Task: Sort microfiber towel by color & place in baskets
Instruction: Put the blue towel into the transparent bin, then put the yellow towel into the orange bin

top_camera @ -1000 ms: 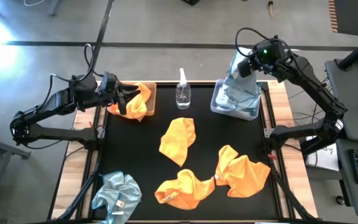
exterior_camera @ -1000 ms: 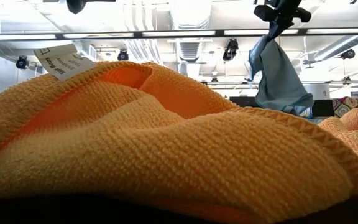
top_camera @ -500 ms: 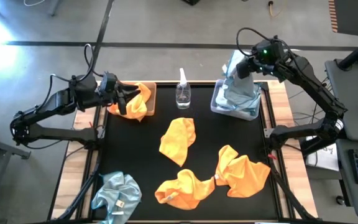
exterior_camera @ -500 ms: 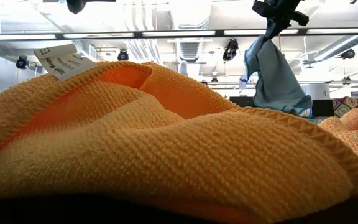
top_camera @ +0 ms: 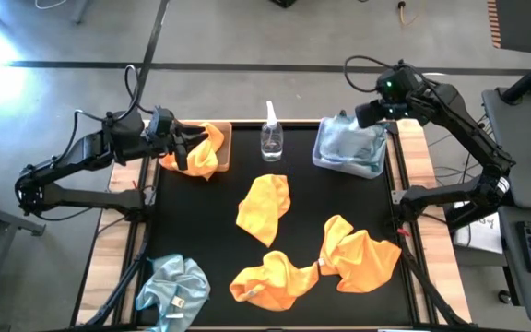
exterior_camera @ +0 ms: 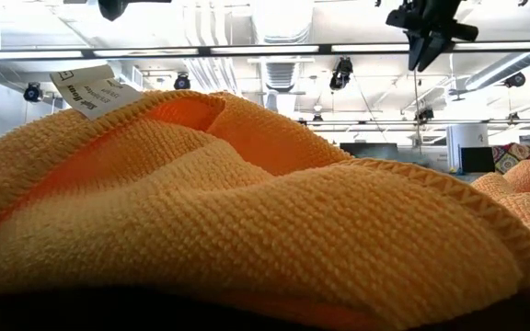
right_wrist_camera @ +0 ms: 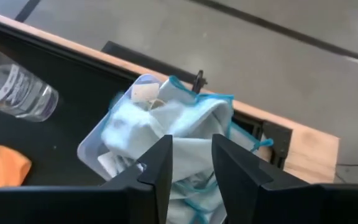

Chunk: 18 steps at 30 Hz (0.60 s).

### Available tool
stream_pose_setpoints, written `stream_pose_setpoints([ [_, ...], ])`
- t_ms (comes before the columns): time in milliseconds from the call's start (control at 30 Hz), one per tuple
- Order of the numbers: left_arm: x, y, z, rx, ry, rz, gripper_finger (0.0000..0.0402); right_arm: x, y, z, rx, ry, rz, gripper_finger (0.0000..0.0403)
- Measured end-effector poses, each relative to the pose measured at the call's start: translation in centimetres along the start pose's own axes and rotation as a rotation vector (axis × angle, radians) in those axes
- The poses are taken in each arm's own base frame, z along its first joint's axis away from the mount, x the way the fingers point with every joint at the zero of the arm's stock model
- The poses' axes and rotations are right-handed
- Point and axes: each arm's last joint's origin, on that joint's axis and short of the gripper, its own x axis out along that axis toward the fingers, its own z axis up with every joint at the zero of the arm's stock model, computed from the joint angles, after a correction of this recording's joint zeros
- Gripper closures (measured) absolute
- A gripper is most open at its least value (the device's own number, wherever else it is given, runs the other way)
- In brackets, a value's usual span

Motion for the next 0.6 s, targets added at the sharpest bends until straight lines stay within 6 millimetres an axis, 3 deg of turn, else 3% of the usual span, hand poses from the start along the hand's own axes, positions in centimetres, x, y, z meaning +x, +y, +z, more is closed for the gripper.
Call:
stream_pose_setpoints([
  [400, 0.0, -0.1, 0.2, 0.029, -0.024, -0.008, 0.0294, 0.0, 0.2, 0.4, 0.043, -0.035, 0.036, 0.0292],
  [600, -0.2, -0.3, 1.0, 0.122, -0.107, -0.029, 0.0294, -0.3, 1.2, 1.4, 0.004, -0.11, 0.255, 0.0302],
])
